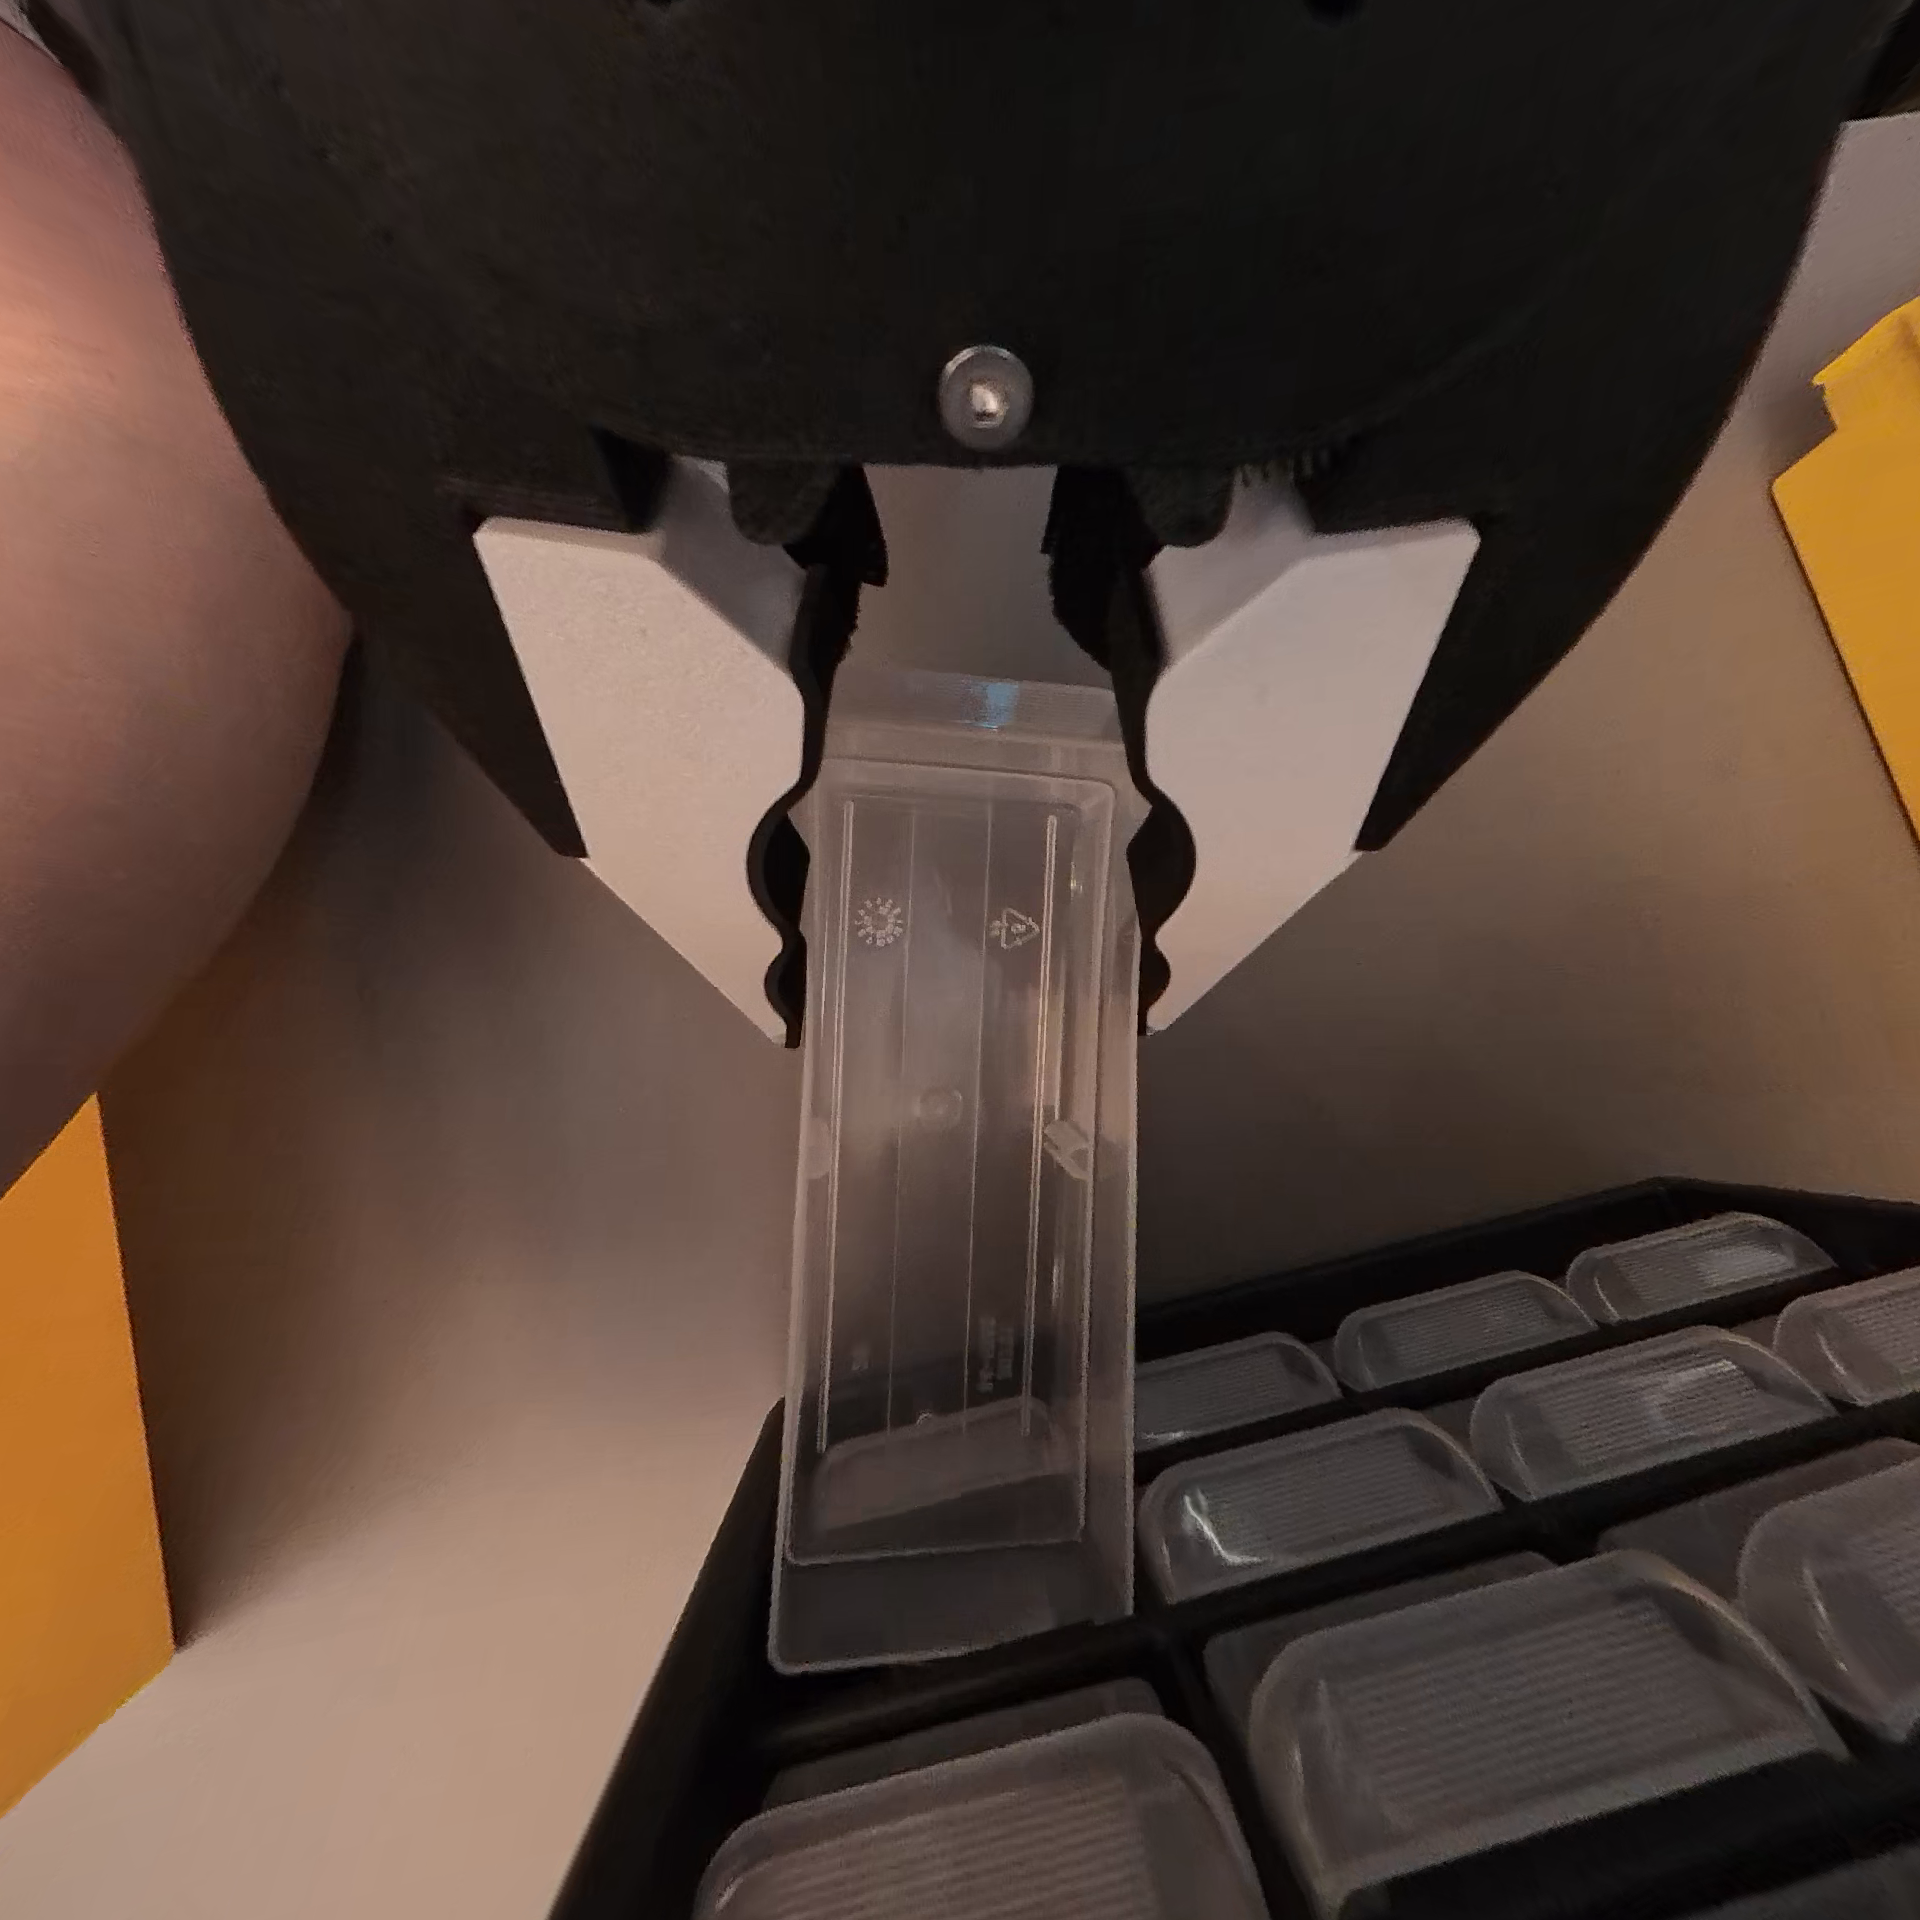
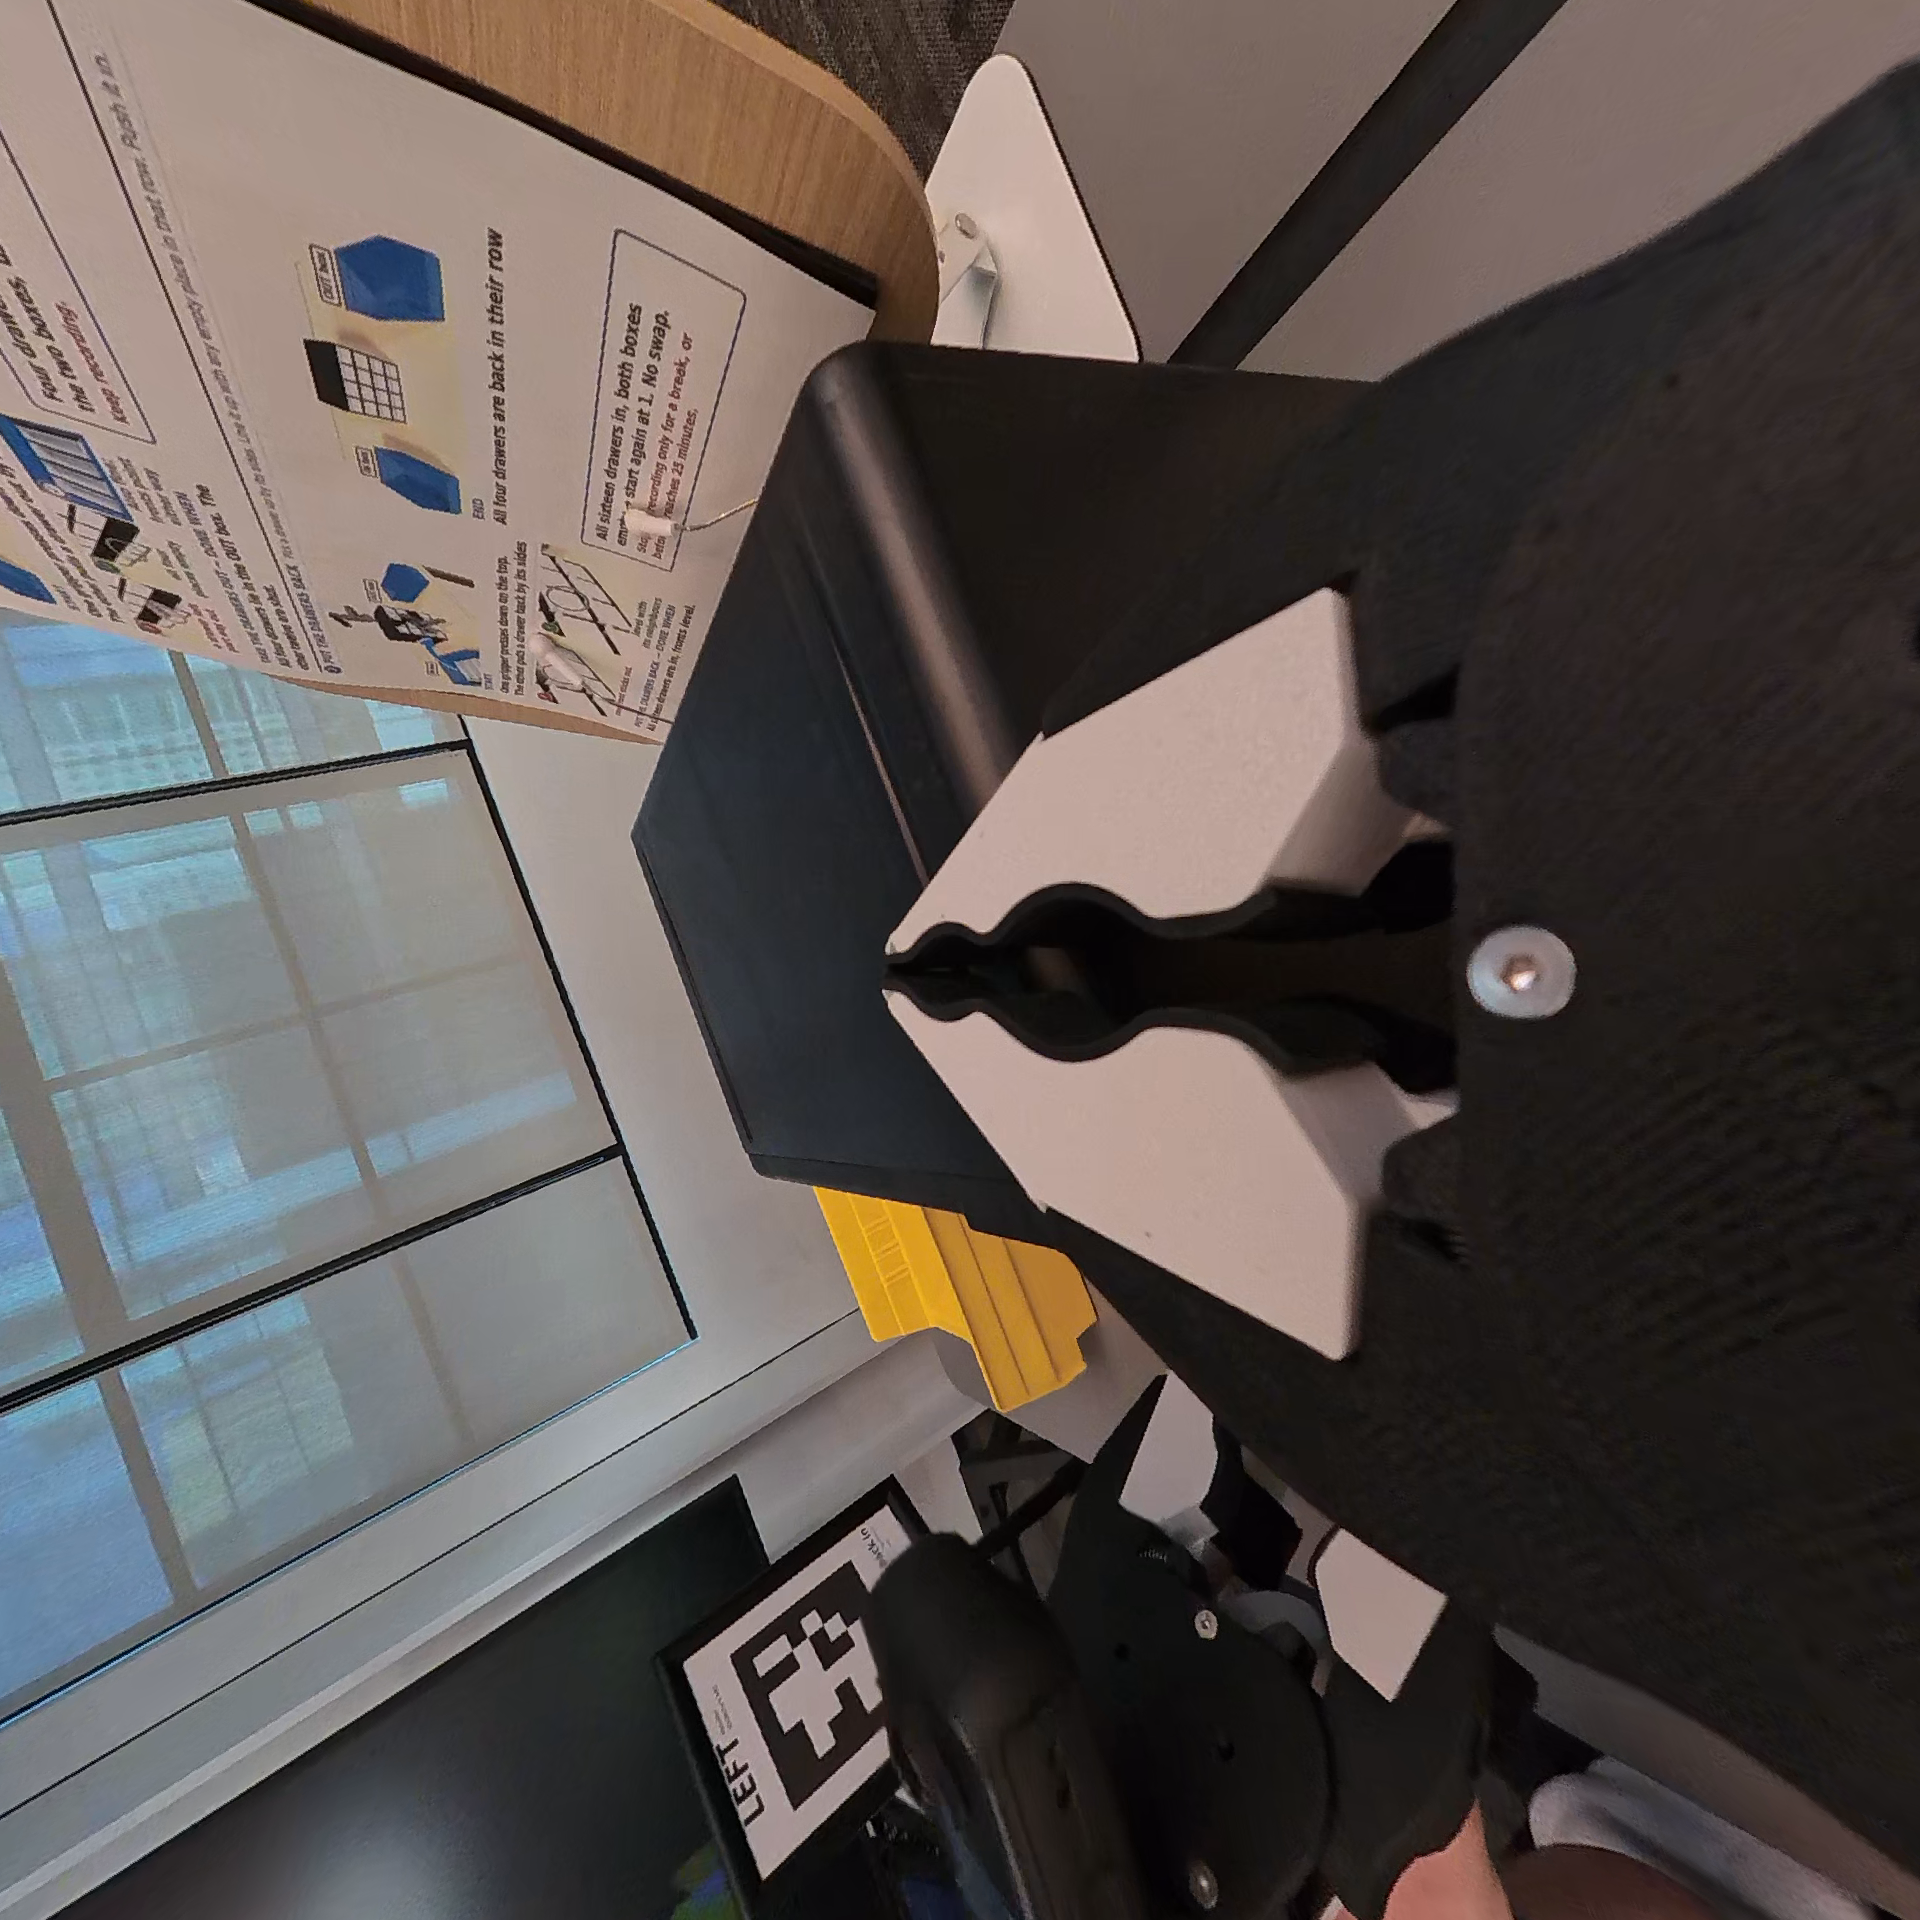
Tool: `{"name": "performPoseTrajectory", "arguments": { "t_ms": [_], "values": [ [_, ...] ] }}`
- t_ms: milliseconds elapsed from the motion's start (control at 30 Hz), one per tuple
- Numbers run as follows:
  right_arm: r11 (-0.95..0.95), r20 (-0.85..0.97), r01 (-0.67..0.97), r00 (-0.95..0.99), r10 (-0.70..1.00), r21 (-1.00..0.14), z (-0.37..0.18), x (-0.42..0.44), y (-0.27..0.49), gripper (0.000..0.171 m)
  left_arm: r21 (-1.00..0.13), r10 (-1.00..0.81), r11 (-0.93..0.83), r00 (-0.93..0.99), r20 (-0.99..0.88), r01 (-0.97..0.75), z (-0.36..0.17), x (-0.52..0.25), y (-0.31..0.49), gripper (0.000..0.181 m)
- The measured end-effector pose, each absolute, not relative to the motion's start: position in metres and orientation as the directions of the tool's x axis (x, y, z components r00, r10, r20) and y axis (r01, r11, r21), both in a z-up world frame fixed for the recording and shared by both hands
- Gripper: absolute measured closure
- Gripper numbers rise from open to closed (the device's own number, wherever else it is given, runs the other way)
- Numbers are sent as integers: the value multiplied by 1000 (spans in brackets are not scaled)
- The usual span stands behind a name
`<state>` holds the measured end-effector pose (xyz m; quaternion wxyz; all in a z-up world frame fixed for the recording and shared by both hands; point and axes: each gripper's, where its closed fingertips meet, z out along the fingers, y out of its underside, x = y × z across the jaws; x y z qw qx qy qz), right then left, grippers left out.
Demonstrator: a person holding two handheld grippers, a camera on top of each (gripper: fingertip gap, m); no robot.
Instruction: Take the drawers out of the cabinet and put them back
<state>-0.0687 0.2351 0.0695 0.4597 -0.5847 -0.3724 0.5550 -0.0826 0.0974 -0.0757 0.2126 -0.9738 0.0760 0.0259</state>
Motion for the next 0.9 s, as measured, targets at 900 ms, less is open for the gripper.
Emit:
{"name": "performPoseTrajectory", "arguments": {
  "t_ms": [900],
  "values": [
    [-313,-320,-88,79,944,-946,70,-69,233,171,-472,-86,-871,988,-131,-138,-83,-81,118,120]
  ]
}}
